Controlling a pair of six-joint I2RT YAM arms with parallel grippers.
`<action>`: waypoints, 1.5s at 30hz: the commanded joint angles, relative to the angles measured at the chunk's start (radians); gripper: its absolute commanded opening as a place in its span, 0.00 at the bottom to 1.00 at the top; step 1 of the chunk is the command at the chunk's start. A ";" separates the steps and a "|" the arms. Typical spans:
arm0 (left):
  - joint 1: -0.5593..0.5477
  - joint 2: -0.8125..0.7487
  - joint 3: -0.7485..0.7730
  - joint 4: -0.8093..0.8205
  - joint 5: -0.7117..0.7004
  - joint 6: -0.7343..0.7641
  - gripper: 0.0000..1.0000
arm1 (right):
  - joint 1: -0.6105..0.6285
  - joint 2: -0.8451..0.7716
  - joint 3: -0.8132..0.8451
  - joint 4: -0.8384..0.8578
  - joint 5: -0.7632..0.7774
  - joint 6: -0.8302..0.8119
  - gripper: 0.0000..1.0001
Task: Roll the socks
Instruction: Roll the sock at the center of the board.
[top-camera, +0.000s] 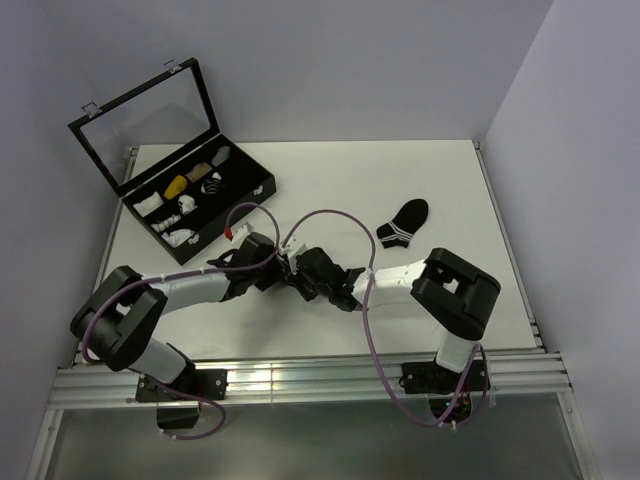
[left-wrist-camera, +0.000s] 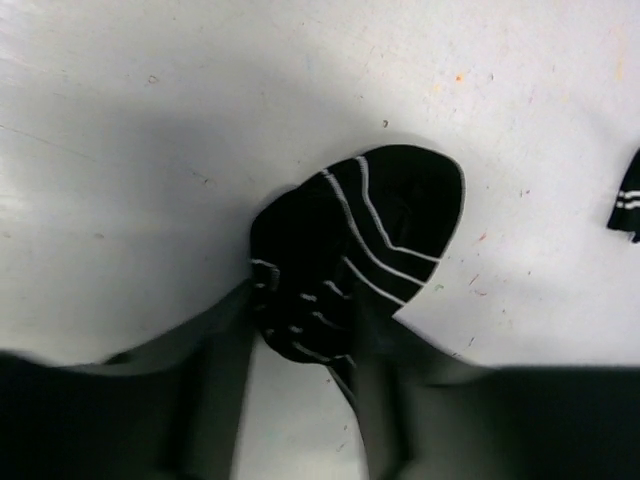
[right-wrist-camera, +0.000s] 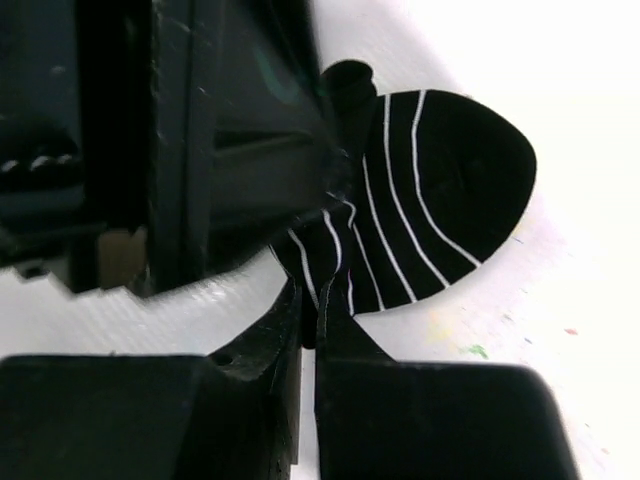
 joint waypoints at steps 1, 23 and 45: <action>-0.011 -0.063 -0.022 -0.034 -0.003 0.007 0.53 | -0.012 0.037 0.056 -0.116 -0.133 0.042 0.00; -0.011 -0.280 -0.211 0.075 -0.095 -0.034 0.69 | -0.329 0.296 0.381 -0.472 -0.870 0.284 0.00; 0.008 -0.122 -0.181 0.070 -0.129 -0.137 0.50 | -0.342 0.384 0.551 -0.698 -0.864 0.215 0.00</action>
